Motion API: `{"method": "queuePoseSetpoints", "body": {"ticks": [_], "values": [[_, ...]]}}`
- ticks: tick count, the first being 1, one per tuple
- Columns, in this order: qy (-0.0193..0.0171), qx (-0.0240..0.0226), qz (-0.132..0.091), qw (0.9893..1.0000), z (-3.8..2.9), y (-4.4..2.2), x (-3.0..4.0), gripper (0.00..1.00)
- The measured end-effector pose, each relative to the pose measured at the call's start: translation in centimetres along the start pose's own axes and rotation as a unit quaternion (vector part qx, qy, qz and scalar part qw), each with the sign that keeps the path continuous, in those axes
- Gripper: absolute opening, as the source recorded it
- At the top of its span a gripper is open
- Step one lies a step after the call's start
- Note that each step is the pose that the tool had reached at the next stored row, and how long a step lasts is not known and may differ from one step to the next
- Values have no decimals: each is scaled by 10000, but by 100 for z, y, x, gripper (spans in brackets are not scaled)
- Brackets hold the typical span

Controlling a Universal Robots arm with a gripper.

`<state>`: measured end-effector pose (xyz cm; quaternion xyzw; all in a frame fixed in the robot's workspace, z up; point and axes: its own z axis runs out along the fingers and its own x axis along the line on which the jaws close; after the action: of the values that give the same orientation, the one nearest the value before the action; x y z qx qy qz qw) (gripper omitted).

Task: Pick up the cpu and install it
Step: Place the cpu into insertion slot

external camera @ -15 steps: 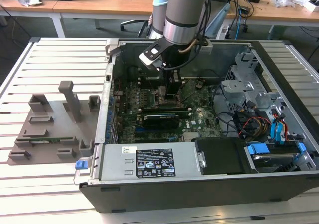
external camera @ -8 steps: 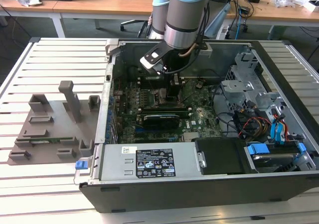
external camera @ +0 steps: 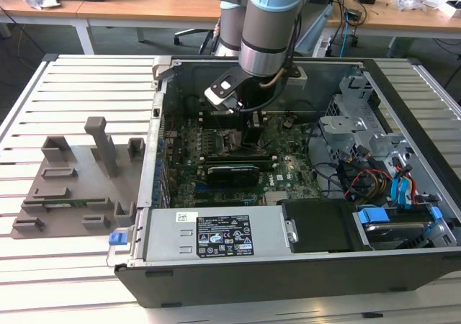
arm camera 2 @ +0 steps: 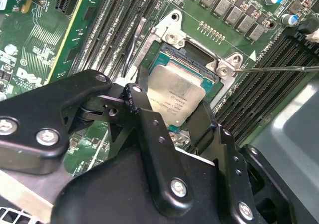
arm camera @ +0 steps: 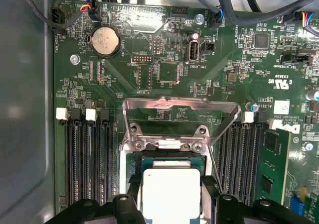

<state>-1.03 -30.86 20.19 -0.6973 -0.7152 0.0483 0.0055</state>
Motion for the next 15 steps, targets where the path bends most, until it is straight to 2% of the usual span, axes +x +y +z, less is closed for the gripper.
{"method": "queuePoseSetpoints", "body": {"ticks": [10, 11, 15], "values": [[0, 0, 9, 10000, 19, 1, 3, 55], [0, 1, 9, 10000, 19, 1, 2, 62], [1, 1, 10, 10000, 20, -2, 3, 62]]}}
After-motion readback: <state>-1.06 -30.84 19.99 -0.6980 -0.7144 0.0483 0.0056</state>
